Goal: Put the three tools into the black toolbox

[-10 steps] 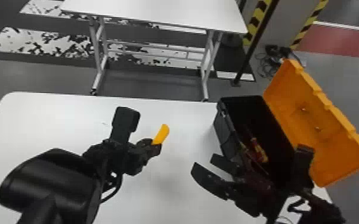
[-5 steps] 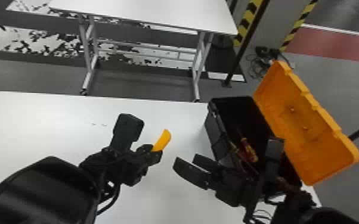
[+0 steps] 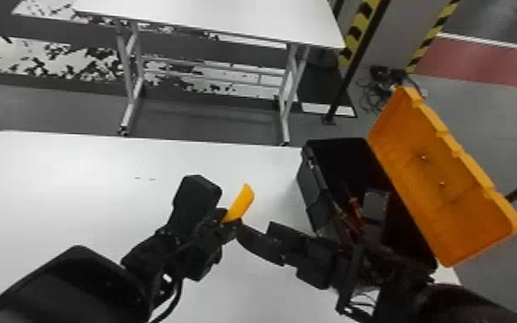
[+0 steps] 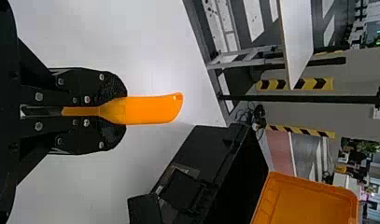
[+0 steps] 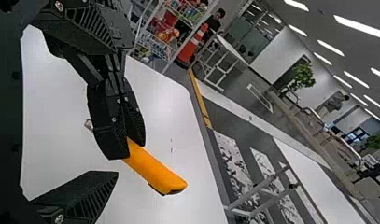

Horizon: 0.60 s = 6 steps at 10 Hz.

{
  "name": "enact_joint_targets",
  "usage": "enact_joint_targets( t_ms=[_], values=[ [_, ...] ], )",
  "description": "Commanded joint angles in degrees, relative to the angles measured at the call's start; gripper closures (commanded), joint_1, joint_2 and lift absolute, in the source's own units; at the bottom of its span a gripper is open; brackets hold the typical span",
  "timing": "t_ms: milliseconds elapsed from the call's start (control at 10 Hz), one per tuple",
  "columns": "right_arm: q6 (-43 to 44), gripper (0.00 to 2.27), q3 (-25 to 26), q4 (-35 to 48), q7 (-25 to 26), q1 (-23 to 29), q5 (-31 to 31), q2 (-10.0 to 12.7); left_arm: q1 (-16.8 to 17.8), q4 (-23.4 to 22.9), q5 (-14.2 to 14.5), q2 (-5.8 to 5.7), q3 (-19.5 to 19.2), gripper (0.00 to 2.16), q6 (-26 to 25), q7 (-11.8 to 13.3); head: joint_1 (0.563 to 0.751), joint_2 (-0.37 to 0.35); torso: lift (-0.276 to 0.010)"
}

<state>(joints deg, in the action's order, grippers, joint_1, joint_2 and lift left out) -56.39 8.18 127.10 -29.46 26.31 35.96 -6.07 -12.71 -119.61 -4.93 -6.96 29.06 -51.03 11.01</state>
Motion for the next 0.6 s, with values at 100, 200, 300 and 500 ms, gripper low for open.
enact_joint_targets(
  t_ms=[100,200,300,500],
  values=[
    [0.2,0.08,-2.0,-2.6,0.7,-1.7,-1.5,0.9,-1.2,-0.7,-1.7,-1.74,0.8,1.90,2.7,-1.3,0.695,-0.172,-0.051],
    [0.2,0.08,-2.4,-3.3,0.9,-2.3,-1.9,1.3,-1.7,-1.2,-1.6,-3.06,0.6,1.90,3.6,-2.3,0.695,-0.165,-0.051],
    [0.2,0.08,-2.3,-4.4,1.5,-3.4,-1.9,1.9,-2.1,-1.5,-1.0,-3.59,0.1,1.90,4.8,-2.4,0.695,-0.150,-0.051],
    [0.2,0.08,-2.4,-6.9,1.6,-6.2,-2.1,2.7,-2.5,-1.5,-0.7,-3.68,0.0,1.90,5.9,-2.5,0.695,-0.126,-0.051]
  ],
)
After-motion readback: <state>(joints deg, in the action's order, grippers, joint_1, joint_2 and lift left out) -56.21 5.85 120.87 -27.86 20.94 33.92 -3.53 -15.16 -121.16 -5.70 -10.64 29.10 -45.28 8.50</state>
